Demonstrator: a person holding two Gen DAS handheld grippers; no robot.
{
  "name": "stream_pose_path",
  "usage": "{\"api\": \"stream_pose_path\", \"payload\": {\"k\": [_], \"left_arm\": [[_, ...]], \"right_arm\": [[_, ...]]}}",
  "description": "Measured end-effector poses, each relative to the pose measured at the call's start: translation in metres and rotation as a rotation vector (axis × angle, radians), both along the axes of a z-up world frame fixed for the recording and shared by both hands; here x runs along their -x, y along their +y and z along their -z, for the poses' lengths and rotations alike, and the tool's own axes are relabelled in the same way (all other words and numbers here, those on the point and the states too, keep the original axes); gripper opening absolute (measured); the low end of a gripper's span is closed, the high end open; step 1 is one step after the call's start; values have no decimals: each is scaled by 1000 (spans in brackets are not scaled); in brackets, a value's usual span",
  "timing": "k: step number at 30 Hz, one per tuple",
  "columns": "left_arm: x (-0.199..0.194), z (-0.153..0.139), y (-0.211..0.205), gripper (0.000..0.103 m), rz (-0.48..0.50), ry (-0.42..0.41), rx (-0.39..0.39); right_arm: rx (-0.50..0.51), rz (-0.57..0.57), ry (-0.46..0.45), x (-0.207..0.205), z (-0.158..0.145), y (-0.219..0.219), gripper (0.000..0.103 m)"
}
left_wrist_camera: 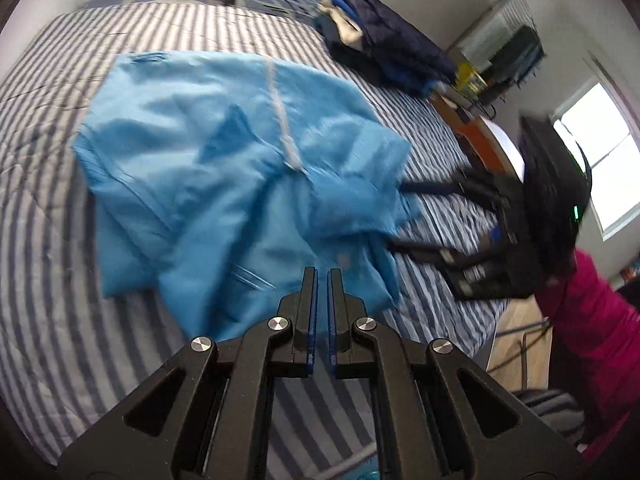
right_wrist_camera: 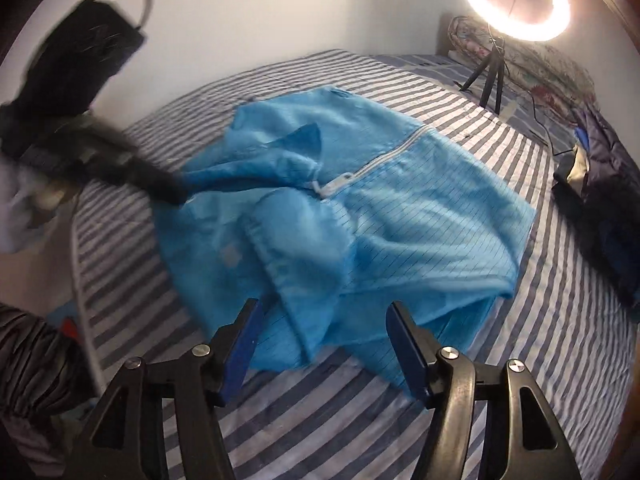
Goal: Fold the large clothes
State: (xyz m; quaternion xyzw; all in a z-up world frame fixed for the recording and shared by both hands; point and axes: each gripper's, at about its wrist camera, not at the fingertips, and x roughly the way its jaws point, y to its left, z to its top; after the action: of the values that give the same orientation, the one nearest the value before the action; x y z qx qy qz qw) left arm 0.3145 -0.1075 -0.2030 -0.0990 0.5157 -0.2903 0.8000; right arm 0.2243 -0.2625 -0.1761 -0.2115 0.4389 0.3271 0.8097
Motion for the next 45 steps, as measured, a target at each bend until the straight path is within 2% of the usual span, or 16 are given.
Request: {"api": "stream_pose_path", "payload": {"k": [2,5,13,18,19,21,22,26,28,30,33,35,38,39,41,45], "left_arm": [[2,4,-8,1,16,8,-19],[1,8,-13,1,15,26,-14],[-14,13,-38,2,7,65,88],[-27,26,-45,3,-11,147,208],[-28,28,-44,6,-20,164,229],[-29,33,-39,37,-46,178,262],[-30,35,-37,43,-60,180,277],[-34,37,-39,44,-78,171,301],[-34,38,-40,41,-81,165,284],[-35,41,-43,4,-83,161,269],[-32,44,-43,2,-87,135,264],[-25,41,-43,1,-82,101,258],[-24,39,-44,0,-86,78,269],[-22,37,-43,0,-90,70,270],[-19,35,-40,0,-91,61,272],[-14,36,-37,0,-87,63,277]], "right_arm": [[32,-4,-29,-5,-3,6,52],[40,36,-39,-16,-11,7,45],[-216,128,164,-47,-21,-24,23],[-368,197,271,-59,-15,-45,8],[-373,203,278,-60,-13,-47,7],[-354,207,276,-58,-11,-45,7],[-350,203,278,-57,-10,-45,7],[-379,197,306,-58,-7,-44,7],[-373,202,302,-61,-7,-42,8],[-367,199,301,-64,-8,-40,9],[-359,190,320,-71,-9,-33,12],[-376,180,343,-76,-9,-29,23],[-408,174,362,-81,-9,-22,24],[-421,172,366,-81,-8,-20,21],[-418,183,357,-81,-7,-18,0],[-544,355,383,-89,3,-53,0]]}}
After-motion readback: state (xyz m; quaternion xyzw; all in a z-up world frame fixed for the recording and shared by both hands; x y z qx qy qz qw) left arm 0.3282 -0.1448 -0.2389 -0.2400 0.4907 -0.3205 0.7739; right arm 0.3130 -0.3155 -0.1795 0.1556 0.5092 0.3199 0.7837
